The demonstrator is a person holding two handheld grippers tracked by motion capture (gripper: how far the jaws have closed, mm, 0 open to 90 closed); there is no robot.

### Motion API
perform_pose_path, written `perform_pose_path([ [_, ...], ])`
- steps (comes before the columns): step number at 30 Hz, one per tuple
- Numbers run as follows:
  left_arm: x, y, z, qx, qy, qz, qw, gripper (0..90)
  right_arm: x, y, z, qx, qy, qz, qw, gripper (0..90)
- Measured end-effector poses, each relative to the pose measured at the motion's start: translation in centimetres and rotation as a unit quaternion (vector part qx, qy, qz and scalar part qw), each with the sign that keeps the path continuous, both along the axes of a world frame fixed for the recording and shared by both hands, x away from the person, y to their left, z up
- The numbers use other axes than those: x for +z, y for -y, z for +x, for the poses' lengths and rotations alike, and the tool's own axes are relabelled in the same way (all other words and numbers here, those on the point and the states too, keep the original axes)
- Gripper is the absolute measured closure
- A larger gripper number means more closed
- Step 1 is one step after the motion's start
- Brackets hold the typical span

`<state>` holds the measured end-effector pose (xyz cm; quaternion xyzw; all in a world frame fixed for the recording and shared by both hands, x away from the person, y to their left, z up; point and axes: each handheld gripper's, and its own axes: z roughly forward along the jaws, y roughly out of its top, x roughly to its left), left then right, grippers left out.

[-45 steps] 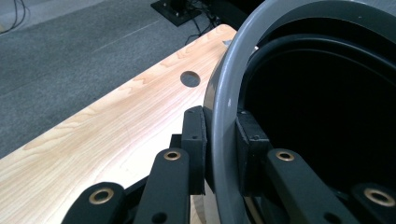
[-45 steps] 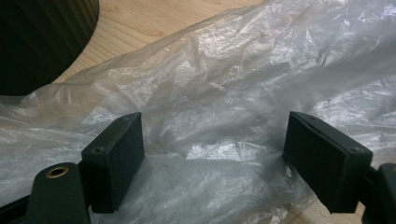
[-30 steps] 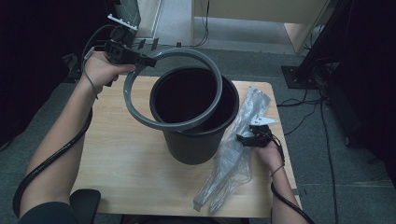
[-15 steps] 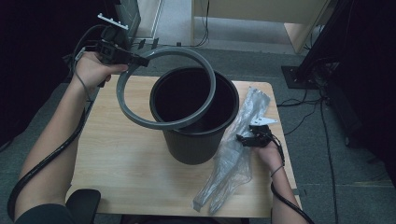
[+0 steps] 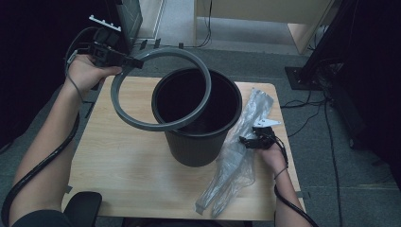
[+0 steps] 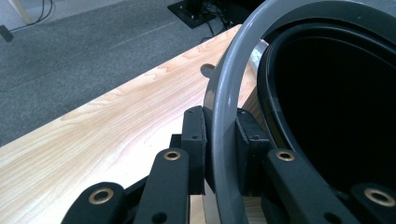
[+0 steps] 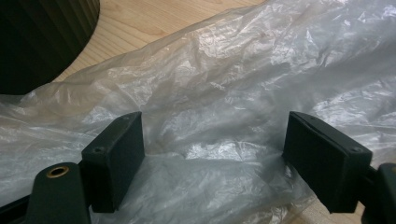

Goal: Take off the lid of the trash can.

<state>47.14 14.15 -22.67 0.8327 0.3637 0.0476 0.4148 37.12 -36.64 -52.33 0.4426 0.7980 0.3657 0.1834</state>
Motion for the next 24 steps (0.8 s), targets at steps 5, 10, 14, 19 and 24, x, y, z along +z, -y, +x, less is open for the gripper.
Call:
perform_pose_path([
  [5, -0.2, -0.9, -0.2, 0.007, -0.003, 0.003, 1.0000, 76.8, 0.0, 0.0, 0.0, 0.000, 0.000, 0.000, 1.0000, 20.1],
  [10, -0.4, -1.5, -0.4, 0.013, -0.005, 0.003, 0.9999, 76.8, 0.0, 0.0, 0.0, 0.000, 0.000, 0.000, 1.0000, 20.1],
  [14, -0.5, -2.3, -0.5, 0.014, -0.004, -0.002, 0.9999, 76.8, 0.0, 0.0, 0.0, 0.000, 0.000, 0.000, 1.0000, 20.2],
  [19, -0.4, -3.1, -0.9, 0.019, 0.001, -0.003, 0.9998, 76.8, 0.0, 0.0, 0.0, 0.000, 0.000, 0.000, 1.0000, 20.2],
  [24, -0.4, -3.9, -1.2, 0.025, 0.002, -0.001, 0.9997, 76.8, 0.0, 0.0, 0.0, 0.000, 0.000, 0.000, 1.0000, 20.2],
])
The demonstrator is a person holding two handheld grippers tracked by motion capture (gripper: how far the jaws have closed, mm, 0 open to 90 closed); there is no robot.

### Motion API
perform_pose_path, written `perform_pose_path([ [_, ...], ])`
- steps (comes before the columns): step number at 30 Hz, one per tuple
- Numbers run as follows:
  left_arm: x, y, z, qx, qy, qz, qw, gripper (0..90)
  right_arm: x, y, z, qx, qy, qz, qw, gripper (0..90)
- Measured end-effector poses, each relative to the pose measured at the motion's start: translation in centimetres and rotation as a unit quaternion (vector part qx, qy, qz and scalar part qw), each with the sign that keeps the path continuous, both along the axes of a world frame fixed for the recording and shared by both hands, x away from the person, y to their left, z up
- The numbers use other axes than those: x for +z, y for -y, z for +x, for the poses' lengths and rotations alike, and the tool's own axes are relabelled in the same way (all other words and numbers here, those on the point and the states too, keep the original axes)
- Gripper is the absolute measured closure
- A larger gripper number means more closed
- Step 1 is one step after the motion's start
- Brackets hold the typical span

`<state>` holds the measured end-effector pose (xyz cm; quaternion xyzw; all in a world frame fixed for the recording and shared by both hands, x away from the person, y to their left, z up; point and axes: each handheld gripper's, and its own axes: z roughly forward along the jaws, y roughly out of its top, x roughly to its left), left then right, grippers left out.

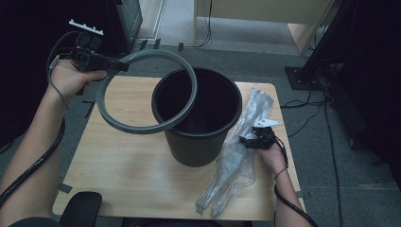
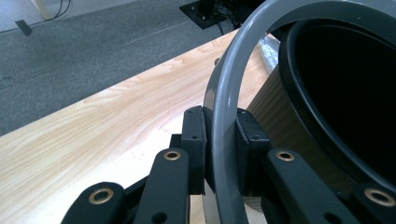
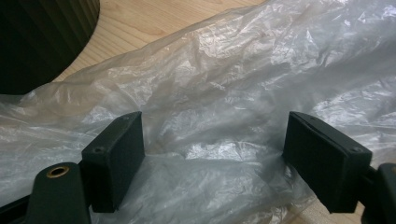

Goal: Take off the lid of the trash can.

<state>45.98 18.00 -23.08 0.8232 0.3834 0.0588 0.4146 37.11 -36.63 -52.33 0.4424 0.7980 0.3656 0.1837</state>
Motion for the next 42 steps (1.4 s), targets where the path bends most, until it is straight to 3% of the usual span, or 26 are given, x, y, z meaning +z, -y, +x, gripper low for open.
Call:
perform_pose_path([
  [18, -0.6, -2.6, -0.7, 0.023, 0.001, -0.011, 0.9997, 76.7, 0.0, 0.0, 0.0, -0.001, 0.000, 0.001, 1.0000, 20.4],
  [42, -1.3, -6.6, -2.2, 0.063, 0.003, -0.009, 0.9980, 76.7, 0.0, 0.0, 0.0, 0.000, 0.000, 0.002, 1.0000, 20.4],
])
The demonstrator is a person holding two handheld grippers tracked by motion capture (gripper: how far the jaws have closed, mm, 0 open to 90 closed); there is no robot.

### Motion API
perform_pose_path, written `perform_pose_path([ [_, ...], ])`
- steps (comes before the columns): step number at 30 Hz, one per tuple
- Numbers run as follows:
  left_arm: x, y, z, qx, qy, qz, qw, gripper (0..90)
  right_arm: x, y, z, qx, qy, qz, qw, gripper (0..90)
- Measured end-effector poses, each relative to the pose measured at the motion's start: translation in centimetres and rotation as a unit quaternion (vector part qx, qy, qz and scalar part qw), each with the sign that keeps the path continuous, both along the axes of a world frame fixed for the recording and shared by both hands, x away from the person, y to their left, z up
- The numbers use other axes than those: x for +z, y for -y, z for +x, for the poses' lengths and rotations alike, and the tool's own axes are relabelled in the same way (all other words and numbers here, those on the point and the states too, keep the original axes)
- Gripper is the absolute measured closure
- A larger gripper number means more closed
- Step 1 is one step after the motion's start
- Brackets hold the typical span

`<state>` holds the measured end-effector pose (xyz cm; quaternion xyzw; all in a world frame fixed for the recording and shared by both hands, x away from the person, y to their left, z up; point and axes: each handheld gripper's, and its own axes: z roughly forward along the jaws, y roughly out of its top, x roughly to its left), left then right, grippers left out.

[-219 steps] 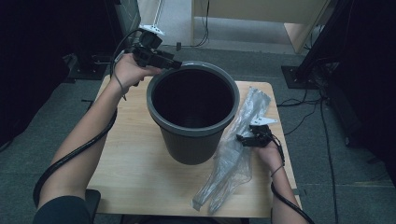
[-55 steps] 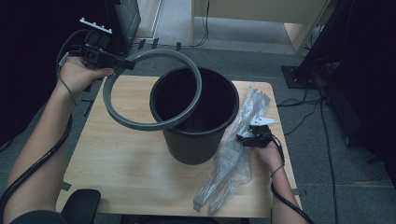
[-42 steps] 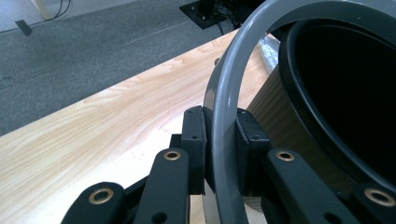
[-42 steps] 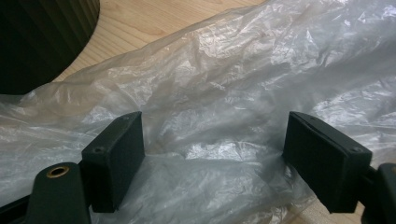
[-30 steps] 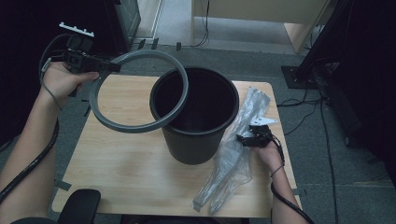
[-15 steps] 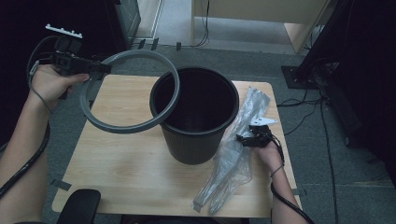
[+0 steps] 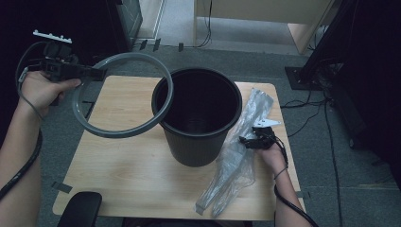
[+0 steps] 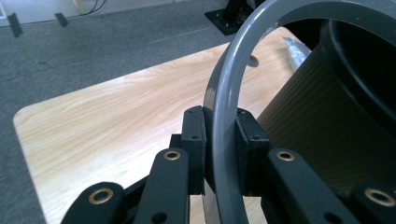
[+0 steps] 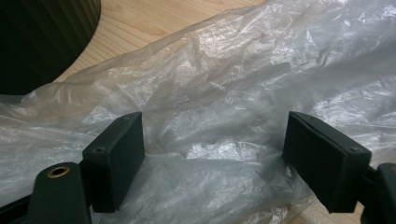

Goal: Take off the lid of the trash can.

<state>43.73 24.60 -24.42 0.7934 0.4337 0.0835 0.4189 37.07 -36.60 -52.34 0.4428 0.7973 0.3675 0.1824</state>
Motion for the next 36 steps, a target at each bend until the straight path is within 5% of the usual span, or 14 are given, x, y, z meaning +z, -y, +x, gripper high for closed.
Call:
perform_pose_path([
  [36, -1.6, -5.2, -2.5, 0.042, 0.002, 0.010, 0.9991, 76.6, 0.0, 0.1, -0.1, -0.004, -0.001, 0.006, 1.0000, 21.7],
])
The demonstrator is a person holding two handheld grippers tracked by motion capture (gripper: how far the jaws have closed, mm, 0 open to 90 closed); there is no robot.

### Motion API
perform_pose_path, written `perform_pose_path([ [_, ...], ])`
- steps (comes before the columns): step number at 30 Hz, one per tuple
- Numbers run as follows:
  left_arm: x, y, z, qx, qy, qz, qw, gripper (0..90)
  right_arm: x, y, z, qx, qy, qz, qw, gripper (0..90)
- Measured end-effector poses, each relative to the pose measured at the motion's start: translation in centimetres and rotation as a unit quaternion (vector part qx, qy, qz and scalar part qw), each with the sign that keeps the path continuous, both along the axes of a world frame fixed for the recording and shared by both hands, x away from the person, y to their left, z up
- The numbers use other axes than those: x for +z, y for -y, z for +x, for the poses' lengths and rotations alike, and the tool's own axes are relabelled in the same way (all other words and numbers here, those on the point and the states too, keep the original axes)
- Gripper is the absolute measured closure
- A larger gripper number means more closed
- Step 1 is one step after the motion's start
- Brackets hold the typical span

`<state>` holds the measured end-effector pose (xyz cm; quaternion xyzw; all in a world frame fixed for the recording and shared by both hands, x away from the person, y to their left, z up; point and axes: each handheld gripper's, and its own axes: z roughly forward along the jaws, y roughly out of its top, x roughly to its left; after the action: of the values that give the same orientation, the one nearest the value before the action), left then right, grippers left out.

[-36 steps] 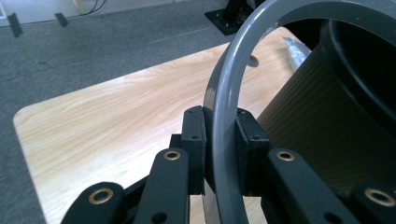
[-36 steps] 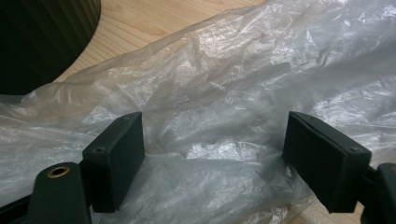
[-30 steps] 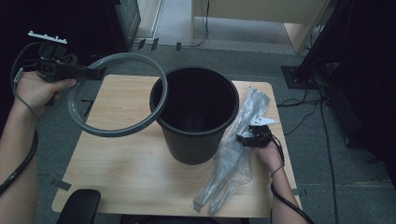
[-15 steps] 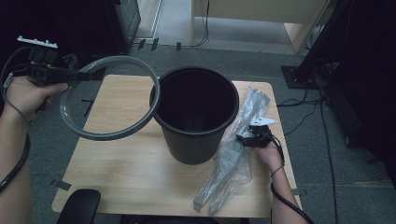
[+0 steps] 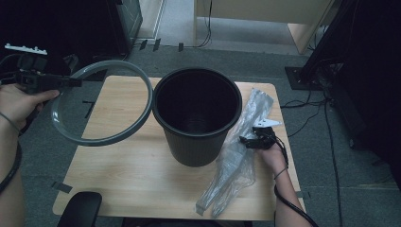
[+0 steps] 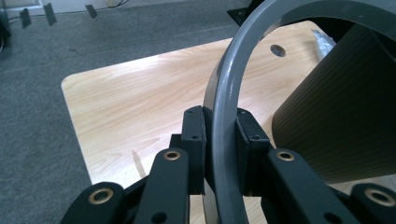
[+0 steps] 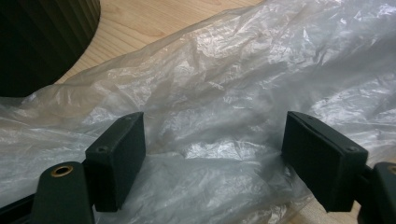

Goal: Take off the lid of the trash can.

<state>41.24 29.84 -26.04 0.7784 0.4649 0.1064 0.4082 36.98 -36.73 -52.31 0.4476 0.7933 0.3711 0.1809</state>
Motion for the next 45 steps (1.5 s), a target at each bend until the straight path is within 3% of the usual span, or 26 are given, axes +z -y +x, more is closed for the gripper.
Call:
perform_pose_path([
  [7, -0.8, -0.6, -0.8, 0.008, 0.002, 0.007, 0.9999, 76.7, 0.6, 0.2, -0.1, -0.004, 0.016, 0.008, 0.9998, 22.0],
  [27, -4.1, -0.3, -0.8, 0.012, 0.004, 0.012, 0.9998, 76.8, 1.2, 1.9, -0.4, -0.036, 0.038, 0.014, 0.9985, 20.5],
  [37, -6.8, -0.1, -0.8, 0.006, -0.006, 0.008, 0.9999, 76.7, 1.0, 2.1, -0.3, -0.051, 0.023, 0.019, 0.9983, 19.3],
  [45, -8.5, 0.0, -0.8, 0.007, -0.008, 0.005, 0.9999, 76.7, 0.5, 1.8, -0.2, -0.041, 0.007, 0.022, 0.9989, 20.1],
])
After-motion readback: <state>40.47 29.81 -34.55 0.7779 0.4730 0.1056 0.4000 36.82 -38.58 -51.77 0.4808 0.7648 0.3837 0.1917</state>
